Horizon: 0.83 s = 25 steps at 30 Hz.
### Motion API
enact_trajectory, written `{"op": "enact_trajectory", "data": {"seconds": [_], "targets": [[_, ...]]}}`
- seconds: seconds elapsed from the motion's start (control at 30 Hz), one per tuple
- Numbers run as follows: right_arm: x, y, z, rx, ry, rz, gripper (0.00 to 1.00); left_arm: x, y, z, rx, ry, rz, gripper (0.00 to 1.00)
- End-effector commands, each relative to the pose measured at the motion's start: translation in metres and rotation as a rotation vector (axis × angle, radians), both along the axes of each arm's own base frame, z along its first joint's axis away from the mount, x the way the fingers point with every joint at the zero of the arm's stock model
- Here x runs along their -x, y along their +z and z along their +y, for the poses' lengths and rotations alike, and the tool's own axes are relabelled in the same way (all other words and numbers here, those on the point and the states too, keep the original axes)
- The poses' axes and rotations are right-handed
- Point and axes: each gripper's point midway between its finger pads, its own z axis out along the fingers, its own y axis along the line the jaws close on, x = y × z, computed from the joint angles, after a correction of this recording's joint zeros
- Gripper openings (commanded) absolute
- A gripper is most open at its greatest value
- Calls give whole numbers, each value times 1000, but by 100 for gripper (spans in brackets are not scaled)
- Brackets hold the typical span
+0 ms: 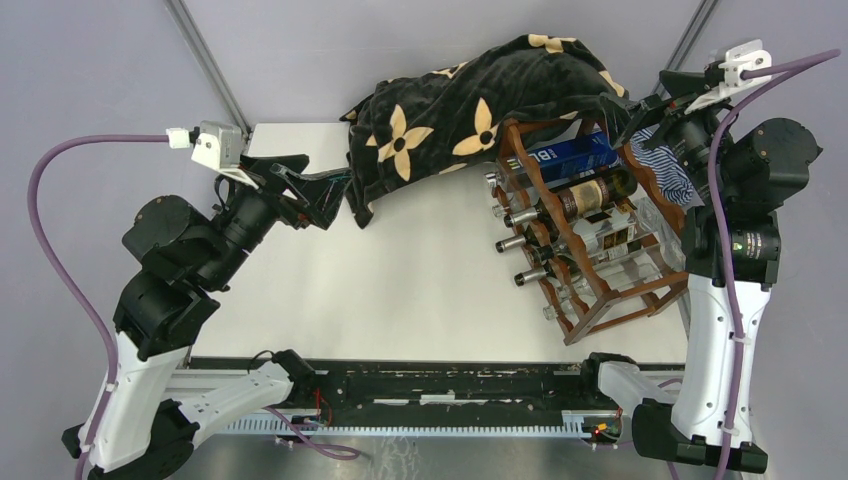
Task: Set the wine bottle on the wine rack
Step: Reset both arms
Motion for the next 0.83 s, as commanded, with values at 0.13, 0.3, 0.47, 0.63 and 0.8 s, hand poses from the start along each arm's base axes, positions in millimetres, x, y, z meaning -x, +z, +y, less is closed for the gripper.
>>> {"op": "enact_trajectory", "data": {"seconds": [0.13, 0.3, 0.47, 0.63, 0.8], "targets": [[5, 12, -7, -14, -35, -46, 98, 2, 8, 3, 19, 6, -29, 100], [4, 11, -9, -17, -44, -45, 98, 1, 6, 4, 15, 13, -25, 100], [3, 8, -10, -21, -53, -40, 98, 1, 5, 5, 11, 19, -26, 100], [2, 7, -12, -26, -59, -37, 98, 0, 3, 5, 2, 20, -24, 100], [2, 6, -13, -24, -66, -37, 98, 1, 4, 6, 3, 18, -29, 100]]}}
